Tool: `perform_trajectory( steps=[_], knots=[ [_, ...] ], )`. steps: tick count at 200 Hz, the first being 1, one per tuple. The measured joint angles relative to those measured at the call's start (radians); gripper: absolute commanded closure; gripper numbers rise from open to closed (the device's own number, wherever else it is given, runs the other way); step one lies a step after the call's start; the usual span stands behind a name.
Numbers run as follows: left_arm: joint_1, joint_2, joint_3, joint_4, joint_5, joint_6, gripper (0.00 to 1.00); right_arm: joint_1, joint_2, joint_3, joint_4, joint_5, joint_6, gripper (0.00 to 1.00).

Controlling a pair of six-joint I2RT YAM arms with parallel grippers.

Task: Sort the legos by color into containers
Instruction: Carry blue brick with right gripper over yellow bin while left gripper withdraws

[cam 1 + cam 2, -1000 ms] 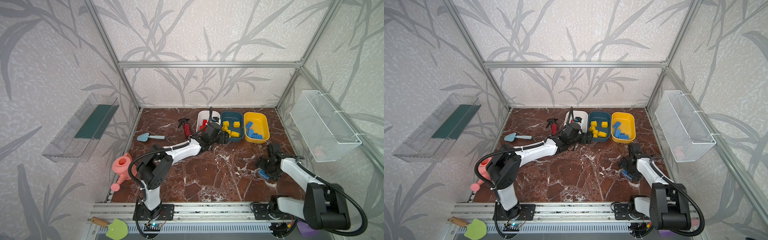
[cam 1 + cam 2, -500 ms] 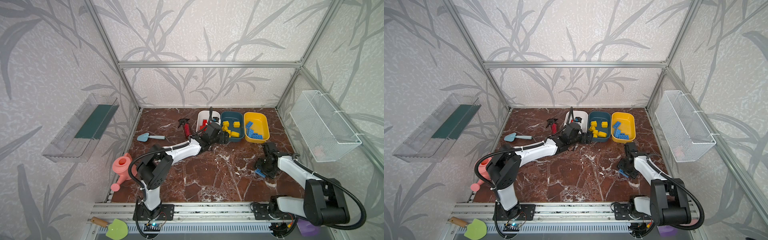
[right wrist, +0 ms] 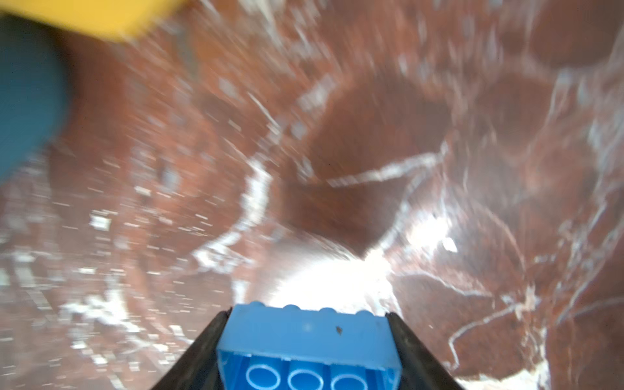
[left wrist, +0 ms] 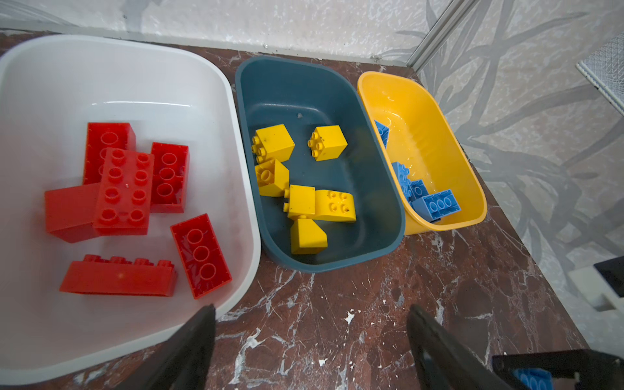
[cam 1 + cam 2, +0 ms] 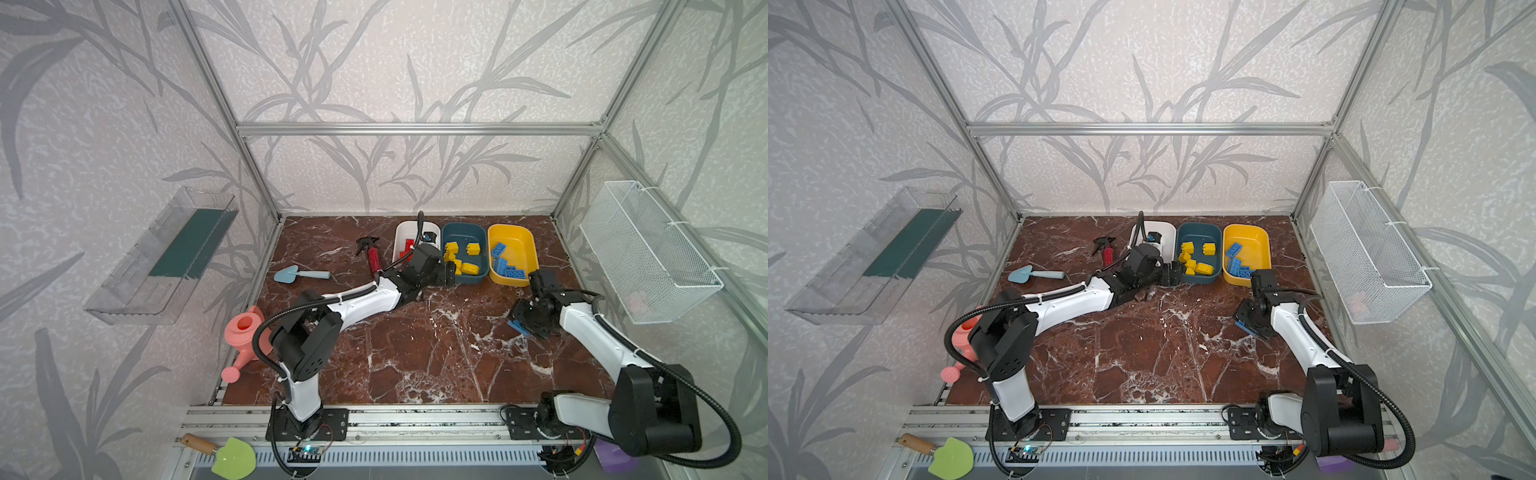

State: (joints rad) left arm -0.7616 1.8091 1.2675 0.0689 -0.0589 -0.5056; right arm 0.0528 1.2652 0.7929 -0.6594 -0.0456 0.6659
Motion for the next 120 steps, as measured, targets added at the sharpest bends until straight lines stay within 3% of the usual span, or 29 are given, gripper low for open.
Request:
perform_trajectory(
  steps=[43,120],
  knots=[
    [0.038,-0.088,-0.055,-0.020,-0.046,-0.003,0.12,0.000,0.107,0.239,0.041,0.001,-0.009,0.41],
    [0.109,-0.298,-0.258,-0.127,-0.178,-0.029,0.07,0.000,0.508,0.666,0.127,0.079,-0.053,0.41]
  ],
)
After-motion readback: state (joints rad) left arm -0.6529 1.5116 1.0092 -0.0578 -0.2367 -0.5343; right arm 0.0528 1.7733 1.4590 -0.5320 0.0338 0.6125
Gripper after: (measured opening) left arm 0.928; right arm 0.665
